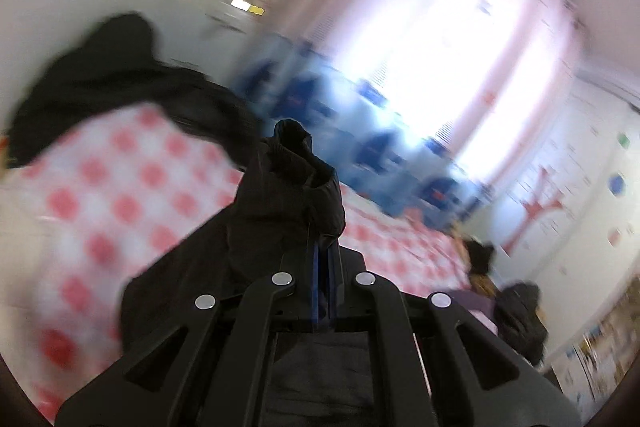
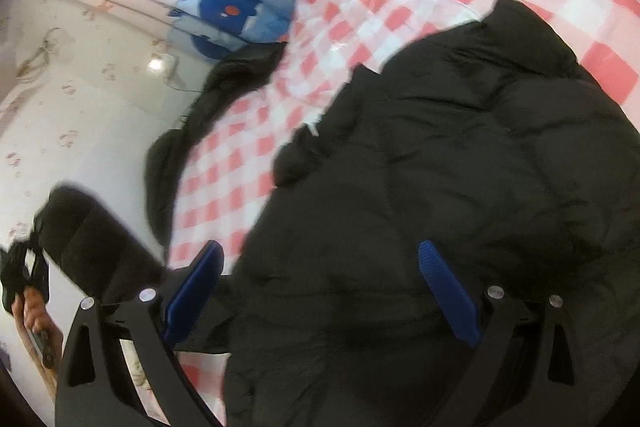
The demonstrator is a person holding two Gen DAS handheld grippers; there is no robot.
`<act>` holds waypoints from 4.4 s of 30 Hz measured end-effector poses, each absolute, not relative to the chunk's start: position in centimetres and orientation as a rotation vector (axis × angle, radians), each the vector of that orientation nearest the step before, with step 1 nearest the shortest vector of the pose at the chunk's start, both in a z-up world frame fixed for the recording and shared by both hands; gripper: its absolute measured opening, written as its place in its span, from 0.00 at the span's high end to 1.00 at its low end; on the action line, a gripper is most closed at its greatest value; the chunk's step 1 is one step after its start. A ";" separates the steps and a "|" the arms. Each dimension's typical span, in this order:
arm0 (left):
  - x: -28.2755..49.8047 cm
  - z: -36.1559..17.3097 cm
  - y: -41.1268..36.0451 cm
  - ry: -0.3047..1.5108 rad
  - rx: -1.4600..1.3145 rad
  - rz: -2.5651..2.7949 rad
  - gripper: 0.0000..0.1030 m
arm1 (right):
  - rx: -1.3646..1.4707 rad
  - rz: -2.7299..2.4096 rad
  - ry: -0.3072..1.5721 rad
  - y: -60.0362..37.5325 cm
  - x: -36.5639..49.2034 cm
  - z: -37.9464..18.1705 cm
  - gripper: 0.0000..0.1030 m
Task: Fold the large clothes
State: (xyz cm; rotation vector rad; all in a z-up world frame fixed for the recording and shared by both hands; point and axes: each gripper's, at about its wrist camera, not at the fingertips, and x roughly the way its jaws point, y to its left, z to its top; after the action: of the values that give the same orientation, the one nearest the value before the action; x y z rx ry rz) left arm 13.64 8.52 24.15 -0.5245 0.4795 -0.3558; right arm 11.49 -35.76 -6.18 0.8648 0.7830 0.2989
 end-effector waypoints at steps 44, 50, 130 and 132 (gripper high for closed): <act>14.4 -1.8 -6.7 1.071 -0.271 -0.550 0.26 | 1.110 0.268 0.676 -45.3 11.9 -10.3 0.32; 14.7 -1.7 0.5 0.975 -0.398 -0.402 0.26 | 0.950 0.237 0.571 -45.1 10.9 -7.4 0.92; -21.1 6.0 17.8 0.994 -0.723 -0.532 0.92 | 0.948 0.843 0.583 -48.0 -22.3 4.9 0.81; -22.2 5.6 18.1 1.039 -0.688 -0.542 0.91 | 0.927 0.834 0.605 -48.7 -24.4 4.9 0.81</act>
State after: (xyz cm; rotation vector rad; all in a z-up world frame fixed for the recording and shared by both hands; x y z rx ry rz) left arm -22.19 18.10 5.64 -0.6878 1.0388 -0.5421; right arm -24.41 -48.67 4.93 0.9271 0.6052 0.8337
